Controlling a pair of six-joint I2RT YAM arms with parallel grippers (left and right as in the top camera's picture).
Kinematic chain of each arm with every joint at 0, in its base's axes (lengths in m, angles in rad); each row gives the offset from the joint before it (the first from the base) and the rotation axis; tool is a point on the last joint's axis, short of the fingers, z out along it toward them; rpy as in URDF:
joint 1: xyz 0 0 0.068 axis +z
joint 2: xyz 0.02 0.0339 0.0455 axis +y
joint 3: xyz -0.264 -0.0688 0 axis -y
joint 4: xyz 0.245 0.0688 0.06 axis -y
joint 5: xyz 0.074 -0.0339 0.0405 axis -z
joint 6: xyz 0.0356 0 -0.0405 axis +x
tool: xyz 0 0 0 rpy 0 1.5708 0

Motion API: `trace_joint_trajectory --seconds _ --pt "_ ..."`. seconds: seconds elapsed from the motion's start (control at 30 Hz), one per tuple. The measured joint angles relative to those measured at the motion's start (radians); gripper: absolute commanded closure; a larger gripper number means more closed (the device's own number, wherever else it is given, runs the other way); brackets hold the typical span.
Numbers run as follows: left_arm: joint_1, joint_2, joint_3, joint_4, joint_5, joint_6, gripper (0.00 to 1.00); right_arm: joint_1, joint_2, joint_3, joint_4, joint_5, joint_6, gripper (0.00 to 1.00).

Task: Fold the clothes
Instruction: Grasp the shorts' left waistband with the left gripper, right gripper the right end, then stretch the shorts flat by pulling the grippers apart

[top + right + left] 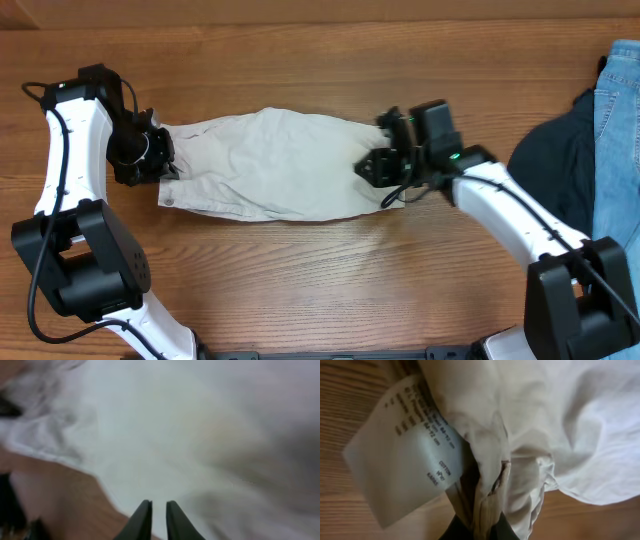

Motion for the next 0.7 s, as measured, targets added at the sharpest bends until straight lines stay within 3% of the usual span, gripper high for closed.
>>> trace_joint_trajectory --seconds 0.1,0.27,0.4,0.6,0.7 --pt "-0.005 -0.003 0.0 -0.011 0.0 0.027 0.96 0.096 0.001 -0.01 0.177 -0.022 0.081 0.93" --pt "-0.011 -0.106 -0.002 0.01 0.007 0.051 0.95 0.159 0.106 -0.009 0.171 0.096 0.213 0.93" --pt "-0.011 -0.255 -0.003 0.01 0.012 0.069 0.69 0.14 0.254 -0.011 0.101 0.139 0.306 0.93" --pt "-0.011 -0.373 -0.002 -0.011 0.001 0.072 0.55 0.111 0.269 0.0 0.037 0.126 0.385 0.93" --pt "-0.011 -0.37 -0.002 -0.021 -0.045 0.065 0.37 0.072 0.266 0.002 -0.009 0.089 0.391 0.84"
